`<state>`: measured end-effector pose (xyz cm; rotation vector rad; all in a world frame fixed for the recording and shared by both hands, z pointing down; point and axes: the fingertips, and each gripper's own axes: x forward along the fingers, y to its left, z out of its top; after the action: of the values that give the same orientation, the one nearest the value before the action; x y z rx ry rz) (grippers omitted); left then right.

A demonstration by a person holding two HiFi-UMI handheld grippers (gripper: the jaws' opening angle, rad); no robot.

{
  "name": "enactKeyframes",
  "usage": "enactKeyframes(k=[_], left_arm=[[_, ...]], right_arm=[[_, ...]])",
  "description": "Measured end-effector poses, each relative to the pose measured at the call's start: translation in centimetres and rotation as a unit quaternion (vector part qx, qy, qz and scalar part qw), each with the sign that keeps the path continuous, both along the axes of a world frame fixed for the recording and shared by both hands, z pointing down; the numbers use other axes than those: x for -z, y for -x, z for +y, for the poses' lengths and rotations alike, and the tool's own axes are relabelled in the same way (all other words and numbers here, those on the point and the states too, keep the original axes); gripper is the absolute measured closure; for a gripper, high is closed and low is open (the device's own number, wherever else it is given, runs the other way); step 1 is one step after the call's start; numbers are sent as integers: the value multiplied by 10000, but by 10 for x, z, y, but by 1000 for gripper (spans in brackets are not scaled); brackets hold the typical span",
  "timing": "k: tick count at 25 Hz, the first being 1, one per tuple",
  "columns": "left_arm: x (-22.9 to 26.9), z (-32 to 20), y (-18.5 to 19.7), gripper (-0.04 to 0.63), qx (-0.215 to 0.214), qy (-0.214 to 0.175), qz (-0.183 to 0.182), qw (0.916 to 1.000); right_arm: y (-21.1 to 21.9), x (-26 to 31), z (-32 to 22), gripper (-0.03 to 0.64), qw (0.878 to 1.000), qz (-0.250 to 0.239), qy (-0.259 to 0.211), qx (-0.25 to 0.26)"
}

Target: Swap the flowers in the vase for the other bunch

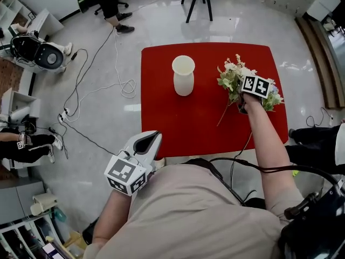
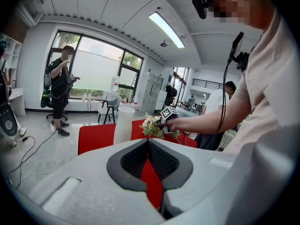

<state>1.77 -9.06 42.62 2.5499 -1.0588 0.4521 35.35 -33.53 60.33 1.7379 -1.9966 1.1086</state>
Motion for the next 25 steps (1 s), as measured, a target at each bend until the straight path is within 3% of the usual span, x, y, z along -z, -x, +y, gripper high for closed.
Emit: enactKeyframes(k=[8, 15, 25], left_arm=[[1, 4, 16, 588, -312, -57, 77, 9995], [0, 8, 32, 588, -562, -39, 207, 9982], [0, 24, 56, 588, -852, -81, 329, 9958]], right_arm=[[4, 76, 13, 545, 9948, 576, -839, 6], [25, 148, 24, 546, 9854, 756, -1525, -55], [64, 252, 50, 548, 9614, 1006, -2558, -87]])
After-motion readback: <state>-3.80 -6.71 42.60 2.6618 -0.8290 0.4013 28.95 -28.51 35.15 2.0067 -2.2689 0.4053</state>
